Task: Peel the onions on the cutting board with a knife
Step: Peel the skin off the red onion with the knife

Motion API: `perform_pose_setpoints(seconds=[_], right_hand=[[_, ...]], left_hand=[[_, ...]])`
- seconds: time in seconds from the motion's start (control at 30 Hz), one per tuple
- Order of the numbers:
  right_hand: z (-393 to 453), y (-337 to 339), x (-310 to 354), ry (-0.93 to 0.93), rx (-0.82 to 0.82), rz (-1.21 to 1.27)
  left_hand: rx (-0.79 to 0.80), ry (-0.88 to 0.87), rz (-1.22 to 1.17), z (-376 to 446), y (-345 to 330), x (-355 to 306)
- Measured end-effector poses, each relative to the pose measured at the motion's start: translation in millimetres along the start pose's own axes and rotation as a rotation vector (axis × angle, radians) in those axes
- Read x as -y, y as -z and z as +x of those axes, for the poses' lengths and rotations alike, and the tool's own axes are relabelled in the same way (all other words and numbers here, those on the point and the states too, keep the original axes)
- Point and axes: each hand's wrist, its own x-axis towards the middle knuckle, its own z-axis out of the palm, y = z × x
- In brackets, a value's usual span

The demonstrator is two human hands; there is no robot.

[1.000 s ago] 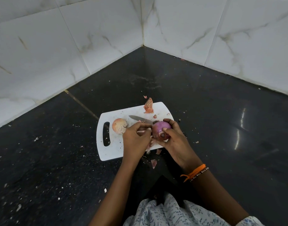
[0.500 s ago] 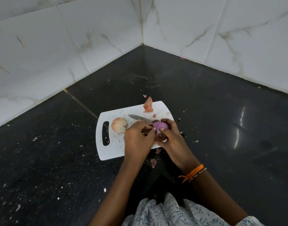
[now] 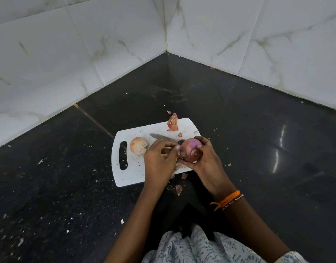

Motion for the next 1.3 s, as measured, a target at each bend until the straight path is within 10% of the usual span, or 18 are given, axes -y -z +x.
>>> perform_pose_setpoints(seconds=[0.77, 1.3], right_hand=[[-8, -6, -4, 0.184, 0.03, -0.344], [-6, -3, 2, 0.064, 0.044, -0.106]], left_hand=[[-0.03, -0.076, 0.144, -3, -9, -9], [0.022, 0.112, 0.19, 11, 1, 19]])
